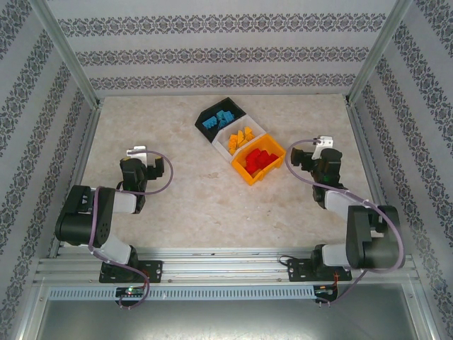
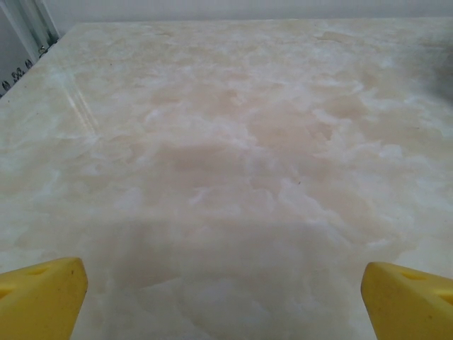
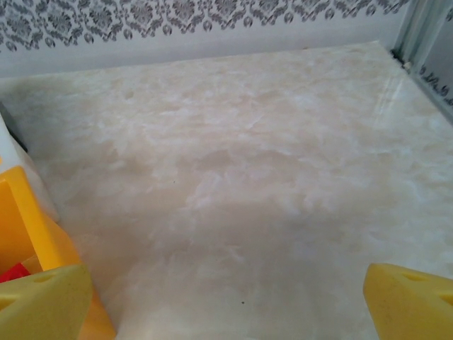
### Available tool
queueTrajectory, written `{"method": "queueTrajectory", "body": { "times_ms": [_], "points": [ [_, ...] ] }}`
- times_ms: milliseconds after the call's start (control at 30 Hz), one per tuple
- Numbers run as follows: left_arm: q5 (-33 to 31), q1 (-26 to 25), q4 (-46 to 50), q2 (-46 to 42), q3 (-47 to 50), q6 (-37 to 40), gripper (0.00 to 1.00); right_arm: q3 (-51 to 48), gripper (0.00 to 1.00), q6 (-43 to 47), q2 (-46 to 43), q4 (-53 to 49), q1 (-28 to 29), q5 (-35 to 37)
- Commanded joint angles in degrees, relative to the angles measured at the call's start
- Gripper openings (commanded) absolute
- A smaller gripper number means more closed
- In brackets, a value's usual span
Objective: Sort the legos into containers by color
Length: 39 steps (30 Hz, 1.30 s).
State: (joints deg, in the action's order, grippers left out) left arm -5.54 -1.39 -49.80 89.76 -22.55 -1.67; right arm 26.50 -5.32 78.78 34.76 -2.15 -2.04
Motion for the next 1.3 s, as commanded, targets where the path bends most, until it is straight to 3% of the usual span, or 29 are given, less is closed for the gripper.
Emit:
{"method": "queueTrajectory", "body": {
  "times_ms": [0, 200, 333, 533, 933, 1067, 1267],
  "points": [
    [0.75, 0.6, -3.56, 0.89, 0.57, 0.79, 1.0, -2.29, 0.98, 2.27, 2.03, 7.49, -0.41, -3.62],
    [0.5, 0.6, -4.01, 0.86, 0.66, 0.9, 1.0, -8.41, 0.98, 3.61, 6.45, 21.96, 0.89, -3.3],
    [-3.14, 0.6, -6.03, 0.95, 1.64, -0.44, 1.0, -11.52, 0.98, 4.16, 7.43, 28.24, 1.44, -3.24],
    [-2.98, 0.59, -6.01, 1.03, 1.55, -0.34, 1.0, -12.09, 0.98, 6.47, 7.08, 28.41, 3.0, -3.03],
    [-1.82, 0.59, -14.32, 1.11, 5.92, 0.18, 1.0, -8.62, 0.98, 2.05, 7.67, 23.08, 2.6, 7.4],
    [-1.2, 0.51, -12.47, 1.12, 5.02, 0.39, 1.0, -7.17, 0.98, 1.88, 7.8, 18.86, 3.21, 10.3],
    [1.55, 0.6, -4.3, 0.93, 0.74, 1.19, 1.0, -4.45, 0.98, 4.48, 7.82, 16.58, 3.47, 3.89]
  ]
}}
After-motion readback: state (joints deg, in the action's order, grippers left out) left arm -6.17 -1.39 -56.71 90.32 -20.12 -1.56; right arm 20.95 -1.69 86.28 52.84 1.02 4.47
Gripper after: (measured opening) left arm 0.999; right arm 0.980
